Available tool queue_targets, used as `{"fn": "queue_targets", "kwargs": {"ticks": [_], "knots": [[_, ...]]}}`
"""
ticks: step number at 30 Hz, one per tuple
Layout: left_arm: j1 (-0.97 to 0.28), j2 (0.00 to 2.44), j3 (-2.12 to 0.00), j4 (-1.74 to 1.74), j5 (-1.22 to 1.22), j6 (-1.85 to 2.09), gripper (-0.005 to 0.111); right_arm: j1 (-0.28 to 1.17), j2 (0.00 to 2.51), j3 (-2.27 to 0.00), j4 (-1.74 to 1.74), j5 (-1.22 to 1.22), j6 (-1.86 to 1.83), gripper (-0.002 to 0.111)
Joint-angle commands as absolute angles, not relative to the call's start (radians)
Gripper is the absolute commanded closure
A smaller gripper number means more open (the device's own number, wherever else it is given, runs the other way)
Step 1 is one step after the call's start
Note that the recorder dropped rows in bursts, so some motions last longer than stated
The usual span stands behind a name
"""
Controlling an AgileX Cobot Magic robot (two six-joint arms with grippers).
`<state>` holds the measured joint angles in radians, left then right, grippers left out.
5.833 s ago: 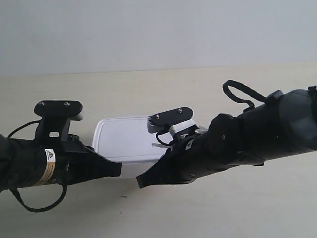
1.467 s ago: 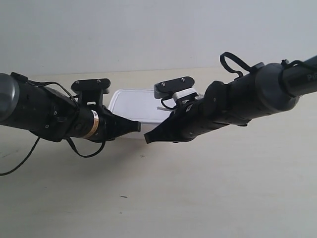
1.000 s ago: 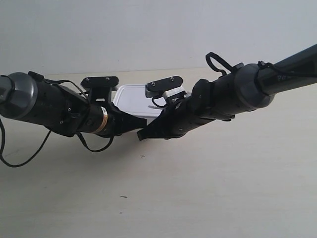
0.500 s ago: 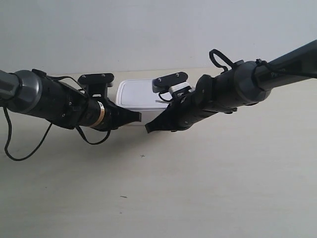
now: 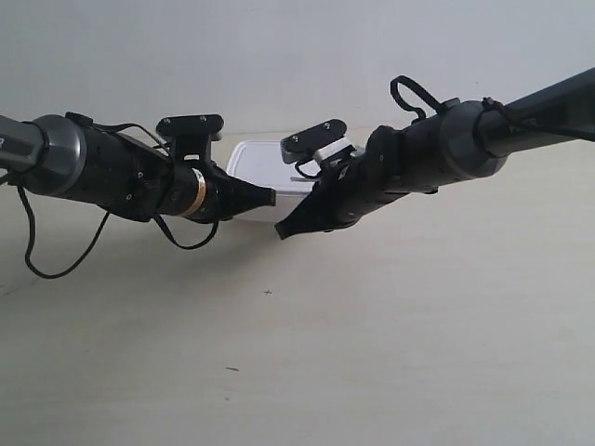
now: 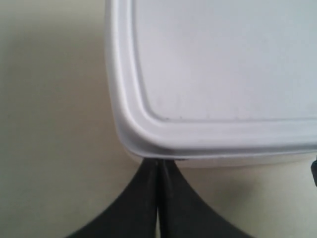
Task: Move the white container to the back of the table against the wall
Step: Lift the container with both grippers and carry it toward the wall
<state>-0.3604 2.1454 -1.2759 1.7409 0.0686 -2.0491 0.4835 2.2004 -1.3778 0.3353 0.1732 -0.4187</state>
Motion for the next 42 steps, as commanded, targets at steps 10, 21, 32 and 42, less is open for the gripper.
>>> {"fn": "queue_targets", "kwargs": {"ticks": [10, 21, 32, 42], "knots": [[-0.357, 2.221, -1.371, 1.744, 0.034, -1.991, 0.107, 0.462, 2.236, -1.478, -0.129, 0.272, -0.275, 0.108], [-0.357, 2.257, -1.424, 1.744, 0.053, -1.989, 0.107, 0.462, 2.270, -1.542, -0.374, 0.302, -0.129, 0.108], [-0.320, 2.257, -1.441, 1.744, 0.054, -1.968, 0.107, 0.462, 2.283, -1.545, -0.402, 0.247, -0.128, 0.108], [-0.301, 2.263, -1.454, 1.744, 0.031, -1.939, 0.107, 0.462, 2.349, -1.660, -0.404, 0.322, -0.129, 0.108]]}}
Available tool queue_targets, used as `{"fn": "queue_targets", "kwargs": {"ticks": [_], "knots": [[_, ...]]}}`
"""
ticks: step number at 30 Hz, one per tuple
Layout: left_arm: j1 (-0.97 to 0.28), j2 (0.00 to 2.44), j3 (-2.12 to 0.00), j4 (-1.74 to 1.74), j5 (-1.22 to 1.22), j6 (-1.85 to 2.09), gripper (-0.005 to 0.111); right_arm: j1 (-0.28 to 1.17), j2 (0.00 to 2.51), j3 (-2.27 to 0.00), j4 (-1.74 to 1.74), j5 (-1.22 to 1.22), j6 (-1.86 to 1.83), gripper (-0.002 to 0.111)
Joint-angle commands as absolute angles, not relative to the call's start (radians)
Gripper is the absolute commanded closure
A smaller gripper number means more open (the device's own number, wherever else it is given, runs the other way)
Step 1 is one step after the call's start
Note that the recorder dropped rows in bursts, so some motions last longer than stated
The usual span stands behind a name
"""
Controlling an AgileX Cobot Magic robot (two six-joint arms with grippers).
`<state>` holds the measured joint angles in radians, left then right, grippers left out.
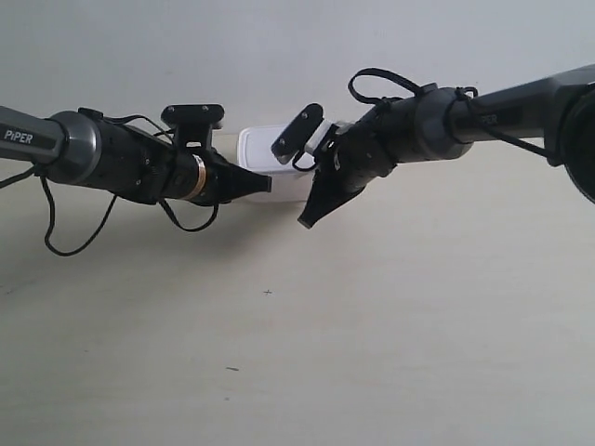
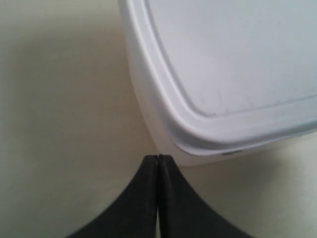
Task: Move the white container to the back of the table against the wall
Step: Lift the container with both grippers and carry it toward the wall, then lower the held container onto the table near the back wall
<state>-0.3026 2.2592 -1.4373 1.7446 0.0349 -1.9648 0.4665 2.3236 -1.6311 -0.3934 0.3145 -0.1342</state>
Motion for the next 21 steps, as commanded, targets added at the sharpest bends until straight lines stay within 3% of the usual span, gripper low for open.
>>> {"fn": "queue_targets", "kwargs": {"ticks": [1, 21], "knots": [[-0.301, 2.268, -1.459, 1.744, 0.031, -1.937, 0.107, 0.462, 2.356, -1.665, -0.404, 0.320, -0.129, 0.108], [-0.288, 2.331, -1.558, 1.744, -0.160, -1.938, 0.107, 0.451, 2.378, -1.695, -0.484, 0.289, -0.127, 0.108]]}}
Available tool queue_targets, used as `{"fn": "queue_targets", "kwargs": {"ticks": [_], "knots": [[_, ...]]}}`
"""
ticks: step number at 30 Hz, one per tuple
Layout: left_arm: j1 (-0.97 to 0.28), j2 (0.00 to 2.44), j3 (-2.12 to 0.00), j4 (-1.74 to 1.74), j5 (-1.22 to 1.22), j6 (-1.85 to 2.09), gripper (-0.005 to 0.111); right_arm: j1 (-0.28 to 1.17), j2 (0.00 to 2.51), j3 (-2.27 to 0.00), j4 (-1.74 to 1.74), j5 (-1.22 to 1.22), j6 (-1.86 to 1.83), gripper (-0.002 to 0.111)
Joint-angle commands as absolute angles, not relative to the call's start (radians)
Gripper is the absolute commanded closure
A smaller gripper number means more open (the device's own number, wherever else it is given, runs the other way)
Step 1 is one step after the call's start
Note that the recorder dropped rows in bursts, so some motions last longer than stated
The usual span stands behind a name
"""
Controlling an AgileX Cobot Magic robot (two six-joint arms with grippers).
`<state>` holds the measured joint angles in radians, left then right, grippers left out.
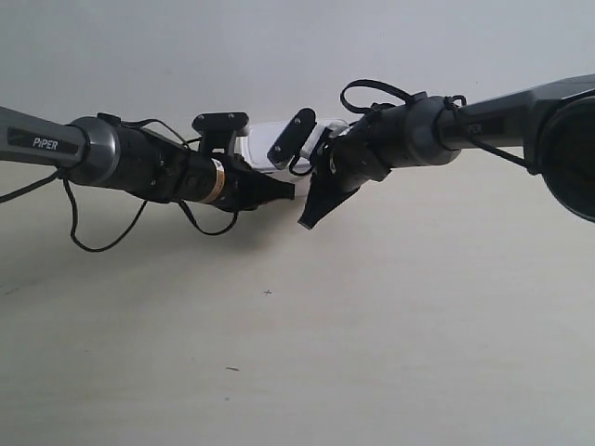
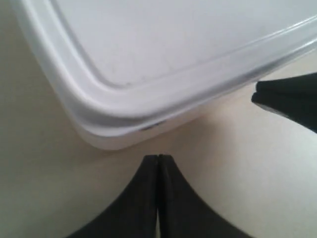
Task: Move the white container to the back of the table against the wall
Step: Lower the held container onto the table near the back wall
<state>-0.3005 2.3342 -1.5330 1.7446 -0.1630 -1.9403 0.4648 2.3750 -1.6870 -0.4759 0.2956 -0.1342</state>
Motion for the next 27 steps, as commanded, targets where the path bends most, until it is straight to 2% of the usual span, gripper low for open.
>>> {"fn": "queue_targets", "kwargs": {"ticks": [1, 27], "knots": [[-0.286, 2.331, -1.561, 1.744, -0.160, -1.936, 0.107, 0.451, 2.380, -1.695, -0.484, 0.294, -0.127, 0.108], [-0.255, 2.420, -1.709, 1.744, -0.167, -1.857, 0.107, 0.451, 2.388, -1.695, -0.507, 0.205, -0.129, 0.108]]}}
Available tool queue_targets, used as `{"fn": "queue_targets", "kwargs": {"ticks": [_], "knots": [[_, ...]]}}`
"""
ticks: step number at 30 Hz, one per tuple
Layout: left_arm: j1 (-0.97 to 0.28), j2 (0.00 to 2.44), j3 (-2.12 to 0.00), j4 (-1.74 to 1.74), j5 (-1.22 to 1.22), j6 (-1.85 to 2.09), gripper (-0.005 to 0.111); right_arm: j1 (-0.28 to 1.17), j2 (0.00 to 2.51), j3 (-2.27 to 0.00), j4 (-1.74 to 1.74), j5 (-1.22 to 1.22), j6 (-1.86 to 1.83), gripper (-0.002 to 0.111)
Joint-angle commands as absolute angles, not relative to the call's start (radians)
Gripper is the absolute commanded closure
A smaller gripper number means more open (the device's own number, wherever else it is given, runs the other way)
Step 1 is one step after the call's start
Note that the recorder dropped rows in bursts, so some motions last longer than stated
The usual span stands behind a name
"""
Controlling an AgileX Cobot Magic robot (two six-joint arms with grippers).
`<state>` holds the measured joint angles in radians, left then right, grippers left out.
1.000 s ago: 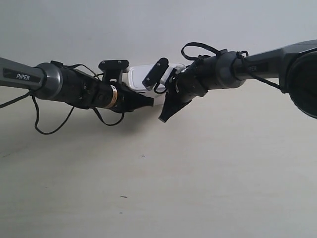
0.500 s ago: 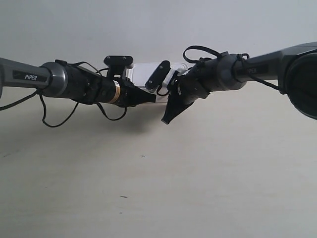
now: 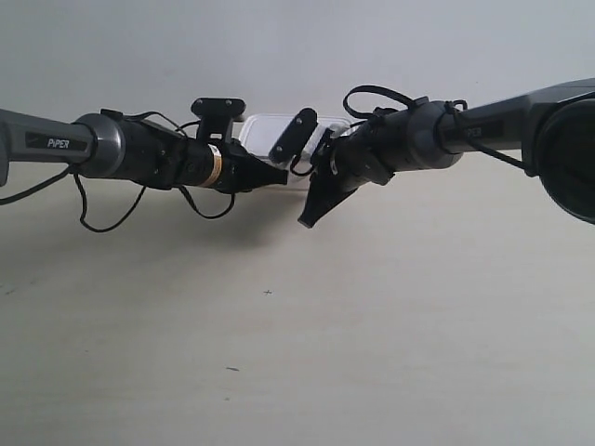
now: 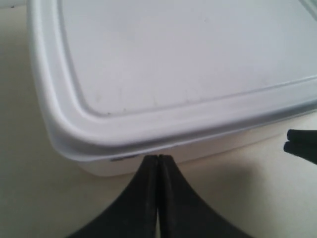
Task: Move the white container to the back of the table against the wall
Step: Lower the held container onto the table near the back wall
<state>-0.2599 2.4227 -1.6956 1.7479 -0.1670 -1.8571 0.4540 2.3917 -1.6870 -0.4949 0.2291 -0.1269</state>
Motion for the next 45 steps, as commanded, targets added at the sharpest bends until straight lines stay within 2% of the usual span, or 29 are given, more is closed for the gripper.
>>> {"fn": "queue_targets", "kwargs": {"ticks": [1, 14, 34, 45], "knots": [[-0.255, 2.420, -1.709, 1.744, -0.167, -1.857, 0.107, 0.451, 2.388, -1.695, -0.507, 0.203, -0.129, 0.108], [-0.248, 2.420, -1.719, 1.744, -0.160, -1.809, 0.107, 0.430, 2.388, -1.695, -0.507, 0.153, -0.129, 0.108], [-0.239, 2.508, -1.840, 1.744, -0.193, -1.807, 0.107, 0.430, 2.534, -1.911, -0.519, 0.254, -0.131, 0.108], [-0.239, 2.512, -1.854, 1.744, -0.172, -1.783, 0.107, 0.430, 2.548, -1.941, -0.554, 0.241, -0.131, 0.108]]}}
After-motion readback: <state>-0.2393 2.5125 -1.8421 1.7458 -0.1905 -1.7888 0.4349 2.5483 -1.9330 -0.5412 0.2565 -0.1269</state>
